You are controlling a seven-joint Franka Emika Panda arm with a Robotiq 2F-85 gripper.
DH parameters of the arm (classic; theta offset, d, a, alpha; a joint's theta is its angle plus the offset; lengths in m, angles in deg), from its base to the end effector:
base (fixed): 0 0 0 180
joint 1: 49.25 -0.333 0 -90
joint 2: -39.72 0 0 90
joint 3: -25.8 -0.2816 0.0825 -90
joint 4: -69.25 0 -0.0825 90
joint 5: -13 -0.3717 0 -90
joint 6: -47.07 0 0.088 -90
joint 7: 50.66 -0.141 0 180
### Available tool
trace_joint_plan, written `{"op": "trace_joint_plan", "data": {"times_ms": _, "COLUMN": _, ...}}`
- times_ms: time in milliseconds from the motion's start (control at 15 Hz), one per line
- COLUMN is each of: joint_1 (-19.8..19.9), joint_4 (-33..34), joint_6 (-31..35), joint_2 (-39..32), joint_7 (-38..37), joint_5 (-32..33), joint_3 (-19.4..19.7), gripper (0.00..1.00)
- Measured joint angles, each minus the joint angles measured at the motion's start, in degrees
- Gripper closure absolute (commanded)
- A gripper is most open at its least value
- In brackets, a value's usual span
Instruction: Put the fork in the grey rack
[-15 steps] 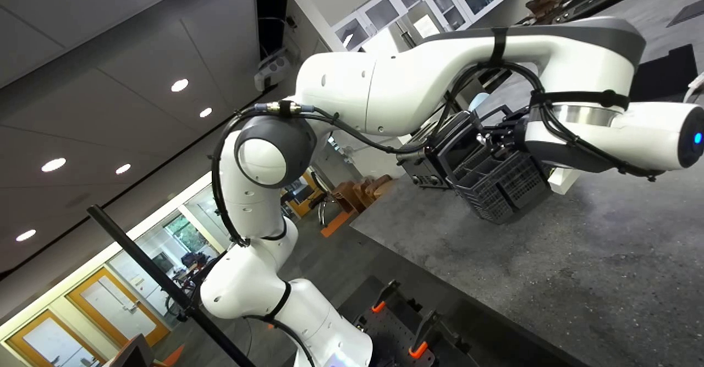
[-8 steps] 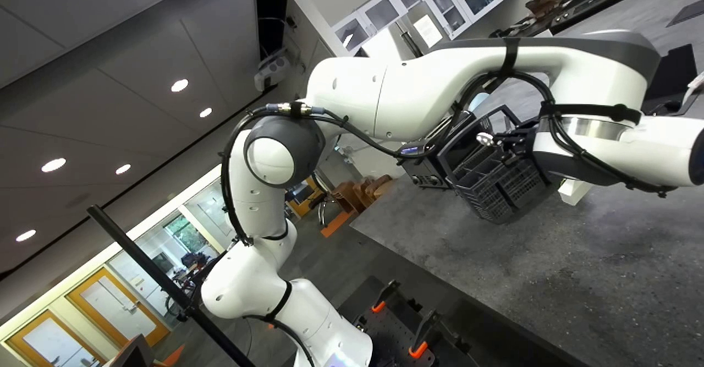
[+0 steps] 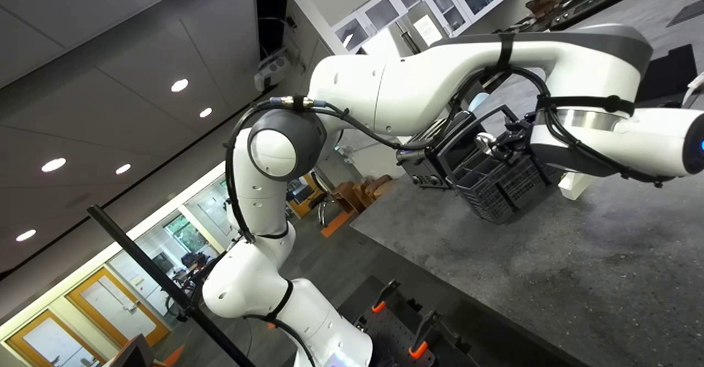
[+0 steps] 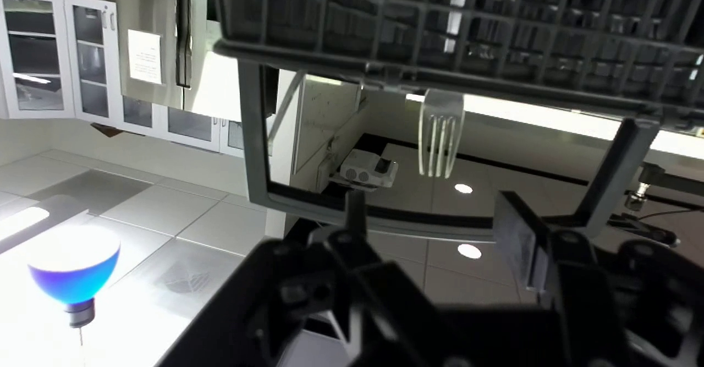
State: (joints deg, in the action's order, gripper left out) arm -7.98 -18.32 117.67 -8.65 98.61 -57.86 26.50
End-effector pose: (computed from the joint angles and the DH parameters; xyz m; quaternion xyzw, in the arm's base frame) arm 0.5265 -0.2661 0.1843 -0.5159 -0.4755 -0.6006 0.3834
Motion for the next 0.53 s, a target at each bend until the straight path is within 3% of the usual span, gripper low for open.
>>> {"op": "trace_joint_plan", "data": {"times_ms": 67, "joint_1": 0.19, "joint_4": 0.01, "joint_6": -0.05, "joint_2": 0.57, "joint_7": 0.00, "joint_5": 0.02, "joint_3": -0.44, "gripper": 0.00}}
{"op": "trace_joint_plan", "data": {"times_ms": 400, "joint_1": 0.94, "joint_4": -0.87, "joint_6": -2.12, "joint_2": 6.36, "joint_7": -0.12, "joint_5": 0.21, "joint_3": -1.34, "gripper": 0.00}}
{"op": "trace_joint_plan", "data": {"times_ms": 533, "joint_1": 0.10, "joint_4": -1.85, "joint_6": -4.72, "joint_2": 9.51, "joint_7": -0.27, "joint_5": -0.09, "joint_3": 0.69, "gripper": 0.00}}
